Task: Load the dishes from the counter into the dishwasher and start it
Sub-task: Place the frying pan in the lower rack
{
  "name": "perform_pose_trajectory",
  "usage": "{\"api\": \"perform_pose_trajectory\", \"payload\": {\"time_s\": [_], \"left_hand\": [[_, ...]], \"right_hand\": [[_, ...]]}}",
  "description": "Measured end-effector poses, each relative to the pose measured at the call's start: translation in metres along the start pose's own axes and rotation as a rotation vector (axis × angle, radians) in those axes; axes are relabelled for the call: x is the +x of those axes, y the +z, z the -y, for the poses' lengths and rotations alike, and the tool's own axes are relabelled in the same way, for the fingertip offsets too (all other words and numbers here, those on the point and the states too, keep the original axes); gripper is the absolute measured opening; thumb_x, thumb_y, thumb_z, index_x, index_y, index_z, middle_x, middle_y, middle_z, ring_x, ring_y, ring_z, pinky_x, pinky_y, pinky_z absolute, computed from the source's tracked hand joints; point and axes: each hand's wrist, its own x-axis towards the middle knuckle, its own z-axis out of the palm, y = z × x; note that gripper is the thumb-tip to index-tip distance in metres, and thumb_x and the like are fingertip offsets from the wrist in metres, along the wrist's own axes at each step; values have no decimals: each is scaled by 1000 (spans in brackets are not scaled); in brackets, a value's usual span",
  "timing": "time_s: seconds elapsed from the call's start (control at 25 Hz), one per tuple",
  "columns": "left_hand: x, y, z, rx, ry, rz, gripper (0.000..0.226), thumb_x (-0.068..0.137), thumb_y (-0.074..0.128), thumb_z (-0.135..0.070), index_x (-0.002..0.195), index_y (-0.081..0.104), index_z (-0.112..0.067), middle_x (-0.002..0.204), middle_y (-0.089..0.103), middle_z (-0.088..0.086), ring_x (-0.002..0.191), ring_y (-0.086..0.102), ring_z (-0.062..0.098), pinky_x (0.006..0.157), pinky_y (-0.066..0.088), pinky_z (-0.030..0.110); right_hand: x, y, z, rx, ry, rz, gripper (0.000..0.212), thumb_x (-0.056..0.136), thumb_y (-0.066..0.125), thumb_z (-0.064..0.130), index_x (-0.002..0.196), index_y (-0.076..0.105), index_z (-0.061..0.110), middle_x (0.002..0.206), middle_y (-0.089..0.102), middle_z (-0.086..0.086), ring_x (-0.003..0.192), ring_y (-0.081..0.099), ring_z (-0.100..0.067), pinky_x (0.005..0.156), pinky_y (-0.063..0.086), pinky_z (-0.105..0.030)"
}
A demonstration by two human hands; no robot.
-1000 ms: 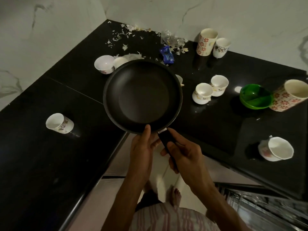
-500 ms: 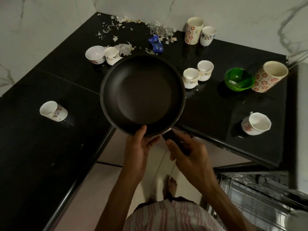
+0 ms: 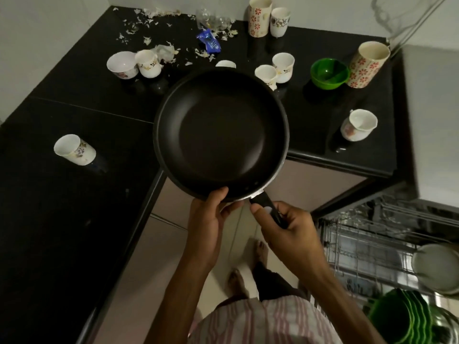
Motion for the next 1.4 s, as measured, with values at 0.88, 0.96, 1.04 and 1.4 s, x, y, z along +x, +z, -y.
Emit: {"api": "perform_pose_trajectory", "payload": {"time_s": [0.88,0.96,1.04,1.4], "left_hand": [[-107,111,87,105,-55,32,41,94,51,-27,134,49,-24,131,60,2,118,61,18,91,53,35],[-120,119,97,117,-69,12,39,93,52,-27,132,50,-21,132,60,4,118,61,18,91,53,35],[-133,125,105,126,-80,9,36,95,51,-27,130,51,-21,130,61,4,116,62,17,91,52,35],[-158,112,116,183,-142,29,31,97,51,-27,127,51,-19,128,60,6,114,62,18,90,53,33]], "right_hand": [[-135,-147,-67,-62,-41,-157,40,90,63,39,64,51,12,54,46,-3,47,42,-14,47,38,-26],[-149,-157,-73,-55,-38,-155,42,90,63,39,65,51,8,55,47,-9,47,42,-16,48,38,-30],[-162,-164,-78,-51,-29,-163,41,90,64,38,65,51,7,54,47,-10,47,42,-15,47,37,-30],[-208,-159,-91,-47,-23,-242,39,91,66,31,60,49,13,50,43,3,43,38,-9,44,33,-21]]}}
